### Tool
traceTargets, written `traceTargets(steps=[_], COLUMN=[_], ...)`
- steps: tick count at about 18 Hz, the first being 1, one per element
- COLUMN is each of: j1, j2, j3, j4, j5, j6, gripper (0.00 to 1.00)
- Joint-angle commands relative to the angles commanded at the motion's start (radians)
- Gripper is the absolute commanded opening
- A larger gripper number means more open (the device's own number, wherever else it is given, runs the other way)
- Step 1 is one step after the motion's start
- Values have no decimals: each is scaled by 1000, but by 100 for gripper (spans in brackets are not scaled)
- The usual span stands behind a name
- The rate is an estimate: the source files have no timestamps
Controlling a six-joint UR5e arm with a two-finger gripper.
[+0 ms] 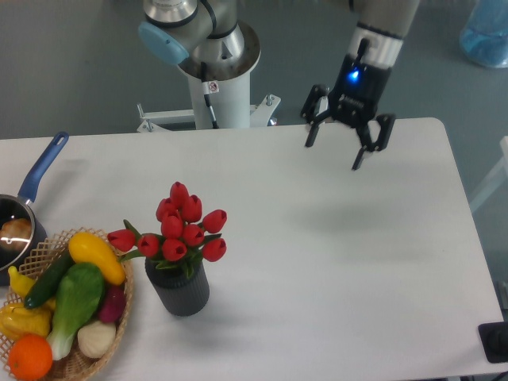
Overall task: Pick up the flowers from the vase
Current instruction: 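Move the open gripper toward the red tulips in the black vase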
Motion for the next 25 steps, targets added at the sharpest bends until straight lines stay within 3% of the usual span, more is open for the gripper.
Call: traceTargets(steps=[6, 13, 16, 22, 25], j1=[-40, -81, -89, -108, -156], j2=[-20, 52, 55, 15, -5], j3=[11, 8, 11, 2, 2], j4=[0, -11, -9, -2, 2], j5=[-22, -22, -29, -28, -37], j6=[-8, -14, -43, -38, -44], gripper=[100, 100, 100, 100, 100])
